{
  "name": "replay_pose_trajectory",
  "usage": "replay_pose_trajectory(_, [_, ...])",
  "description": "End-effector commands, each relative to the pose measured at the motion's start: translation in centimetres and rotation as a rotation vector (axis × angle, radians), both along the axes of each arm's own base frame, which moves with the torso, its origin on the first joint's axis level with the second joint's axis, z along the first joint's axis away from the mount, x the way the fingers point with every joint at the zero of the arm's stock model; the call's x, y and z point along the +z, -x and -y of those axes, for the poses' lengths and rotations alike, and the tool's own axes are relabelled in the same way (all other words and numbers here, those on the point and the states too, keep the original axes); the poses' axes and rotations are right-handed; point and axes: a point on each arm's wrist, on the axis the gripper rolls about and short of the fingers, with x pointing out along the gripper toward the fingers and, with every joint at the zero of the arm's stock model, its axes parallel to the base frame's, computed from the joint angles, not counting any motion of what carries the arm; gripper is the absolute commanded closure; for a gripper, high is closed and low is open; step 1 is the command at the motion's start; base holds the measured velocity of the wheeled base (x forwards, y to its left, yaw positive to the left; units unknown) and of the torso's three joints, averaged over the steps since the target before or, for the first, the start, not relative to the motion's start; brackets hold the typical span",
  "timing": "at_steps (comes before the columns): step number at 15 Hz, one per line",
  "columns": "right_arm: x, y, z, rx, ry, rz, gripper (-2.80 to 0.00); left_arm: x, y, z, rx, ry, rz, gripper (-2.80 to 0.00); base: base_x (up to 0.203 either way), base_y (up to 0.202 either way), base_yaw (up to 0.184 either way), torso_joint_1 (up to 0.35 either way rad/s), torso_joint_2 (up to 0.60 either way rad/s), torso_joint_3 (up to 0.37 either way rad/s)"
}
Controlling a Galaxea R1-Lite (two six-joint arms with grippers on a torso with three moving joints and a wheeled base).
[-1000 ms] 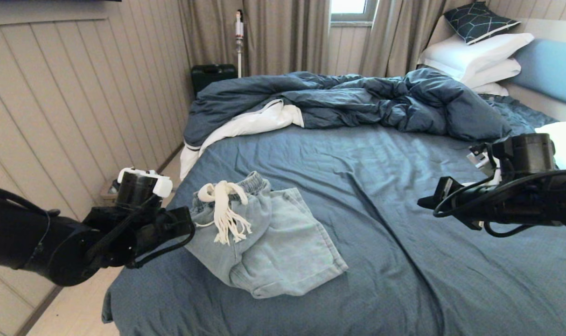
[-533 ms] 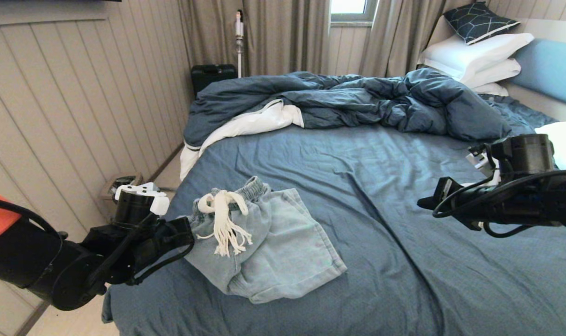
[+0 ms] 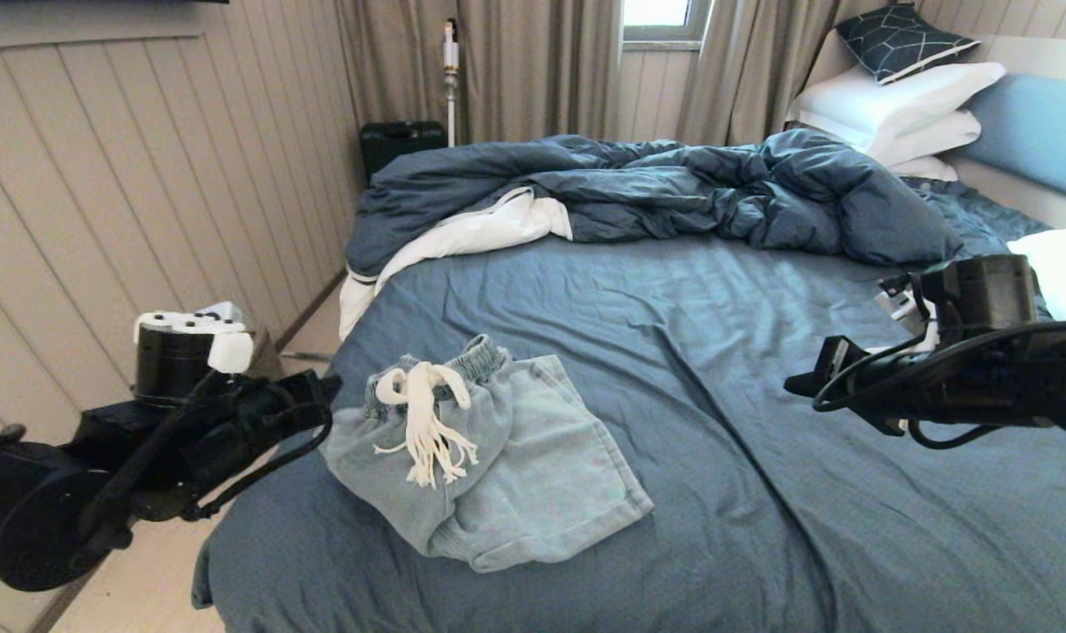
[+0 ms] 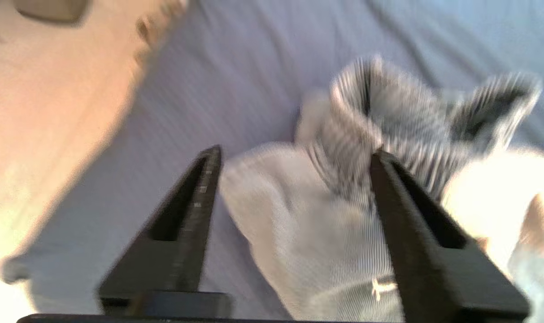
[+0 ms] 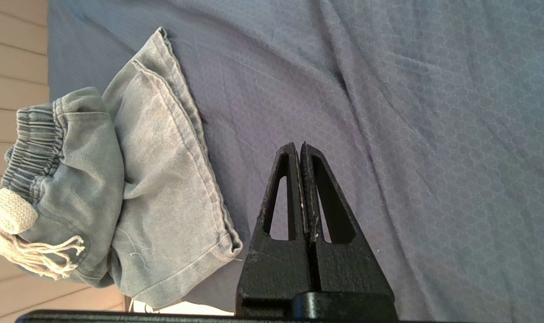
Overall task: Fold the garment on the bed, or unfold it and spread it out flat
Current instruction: Unford the blue shorts
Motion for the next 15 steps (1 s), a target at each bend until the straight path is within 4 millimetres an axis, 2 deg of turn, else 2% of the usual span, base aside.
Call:
replay_pose_trajectory(1, [0.0,0.0,0.0,0.001,-0.003,-0.001,0.00,3.2,1.3,-1.5,0.037,0.034,0.102,-2.80,0.000,0.000,0.000,0.000,0.00,0.000])
replay_pose_trajectory(3, [-0.1,0.0,0.0,0.001,-0.003,-0.002,0.00,5.4,2.5,-2.0,0.036,0.034,0.127,-2.80,0.000,0.000,0.000,0.000,0.00,0.000])
replay_pose_trajectory(4, [-0.1,0.0,-0.2,0.006,-0.002,-0.002,0.00,7.1,3.2,-1.7,-0.007,0.038,0.138,-2.80,0.000,0.000,0.000,0.000,0.00,0.000])
replay_pose_trajectory(5, [-0.1,0.1,-0.2,0.007,-0.003,-0.004,0.00,8.5,3.7,-0.9,-0.060,0.041,0.135,0.00,0.000,0.000,0.000,0.000,0.00,0.000])
replay_pose_trajectory(7, [-0.1,0.1,-0.3,0.011,-0.003,-0.004,0.00,11.1,4.3,1.0,-0.168,0.048,0.123,0.00,0.000,0.000,0.000,0.000,0.00,0.000])
replay_pose_trajectory(9, [-0.1,0.1,-0.3,0.010,-0.002,-0.004,0.00,12.3,4.4,4.6,-0.337,0.037,0.072,0.00,0.000,0.000,0.000,0.000,0.00,0.000])
replay_pose_trajectory(12, [0.0,0.2,-0.3,0.007,-0.002,-0.001,0.00,9.6,2.3,10.4,-0.491,-0.055,-0.049,0.00,0.000,0.000,0.000,0.000,0.00,0.000])
replay_pose_trajectory(15, [0.0,0.1,-0.2,0.009,0.000,0.002,0.00,4.7,-0.5,15.1,-0.561,-0.142,-0.174,0.00,0.000,0.000,0.000,0.000,0.00,0.000])
